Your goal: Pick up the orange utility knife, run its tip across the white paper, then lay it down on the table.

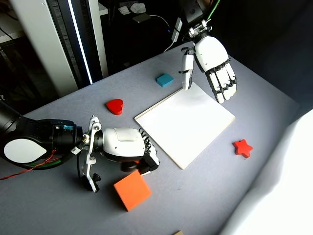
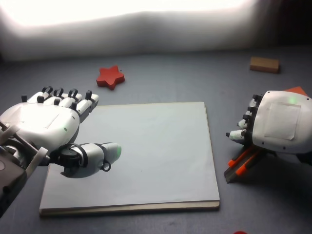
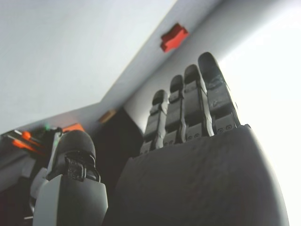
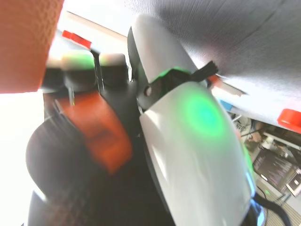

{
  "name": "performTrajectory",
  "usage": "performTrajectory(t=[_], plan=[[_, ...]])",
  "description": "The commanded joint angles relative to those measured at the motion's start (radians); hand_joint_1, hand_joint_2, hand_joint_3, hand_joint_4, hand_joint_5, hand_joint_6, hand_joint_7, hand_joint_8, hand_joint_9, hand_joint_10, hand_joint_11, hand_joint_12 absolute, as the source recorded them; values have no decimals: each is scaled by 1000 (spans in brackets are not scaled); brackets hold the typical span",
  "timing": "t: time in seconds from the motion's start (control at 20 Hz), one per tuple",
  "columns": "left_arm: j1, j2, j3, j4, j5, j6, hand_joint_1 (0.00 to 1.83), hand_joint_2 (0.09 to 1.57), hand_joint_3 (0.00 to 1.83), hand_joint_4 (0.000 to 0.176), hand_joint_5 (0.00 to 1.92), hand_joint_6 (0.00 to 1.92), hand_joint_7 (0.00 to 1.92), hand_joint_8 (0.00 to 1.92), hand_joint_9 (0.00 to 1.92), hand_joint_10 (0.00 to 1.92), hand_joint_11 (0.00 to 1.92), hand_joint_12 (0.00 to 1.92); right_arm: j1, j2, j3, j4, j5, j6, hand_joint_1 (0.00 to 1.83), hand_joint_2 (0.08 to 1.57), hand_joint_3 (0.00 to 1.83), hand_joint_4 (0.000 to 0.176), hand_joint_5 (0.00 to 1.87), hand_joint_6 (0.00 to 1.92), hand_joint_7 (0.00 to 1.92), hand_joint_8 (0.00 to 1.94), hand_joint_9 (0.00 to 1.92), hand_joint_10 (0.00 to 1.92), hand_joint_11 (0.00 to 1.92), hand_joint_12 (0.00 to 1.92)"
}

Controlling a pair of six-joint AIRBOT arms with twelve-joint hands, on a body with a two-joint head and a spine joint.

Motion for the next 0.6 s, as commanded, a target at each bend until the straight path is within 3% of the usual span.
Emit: performTrajectory(t=[0.0, 0.1, 0.15, 0.2, 0.25, 0.3, 0.55], plan=[[-5, 1, 4, 67, -68, 1, 0, 1197, 0, 67, 0, 0, 91, 3, 100, 4, 0, 513, 9, 1, 3, 28, 89, -4, 1132, 1258, 0, 0, 841, 1289, 1288, 1941, 1426, 1921, 1456, 1921], [-5, 1, 6, 67, -68, 1, 0, 1196, 0, 65, 0, 0, 70, 2, 104, 3, 0, 535, 14, 1, 3, 29, 90, -4, 1128, 1268, 0, 0, 849, 1296, 1516, 1941, 1643, 1921, 1699, 1921], [-5, 0, 6, 67, -68, 1, 0, 1193, 0, 66, 0, 0, 79, 4, 112, 5, 0, 549, 16, 1, 3, 29, 91, -4, 1278, 1249, 0, 0, 1145, 1796, 1605, 1941, 1718, 1921, 1776, 1921], [-5, 0, 7, 67, -68, 1, 0, 1196, 1, 65, 0, 0, 78, 3, 108, 3, 0, 549, 18, 1, 3, 29, 93, -3, 1369, 1254, 0, 77, 1380, 1896, 1651, 1941, 1769, 1921, 1831, 1921], [-5, 0, 7, 67, -68, 1, 0, 1194, 0, 67, 0, 0, 79, 2, 114, 4, 0, 570, 21, 2, 3, 29, 95, -2, 1423, 1261, 0, 156, 1470, 1916, 1675, 1941, 1797, 1921, 1853, 1921], [-5, 0, 7, 67, -68, 1, 0, 1198, 1, 66, 0, 0, 75, 0, 105, 3, 0, 529, 25, 3, 2, 29, 96, -1, 1492, 1286, 0, 172, 1515, 1920, 1674, 1941, 1787, 1921, 1839, 1921], [-3, 0, 8, 67, -68, -6, 0, 1201, 2, 65, 0, 0, 93, 4, 113, 4, 0, 532, 43, 15, 2, 29, 109, 12, 1483, 1327, 0, 176, 1415, 1921, 1629, 1941, 1744, 1921, 1806, 1921]])
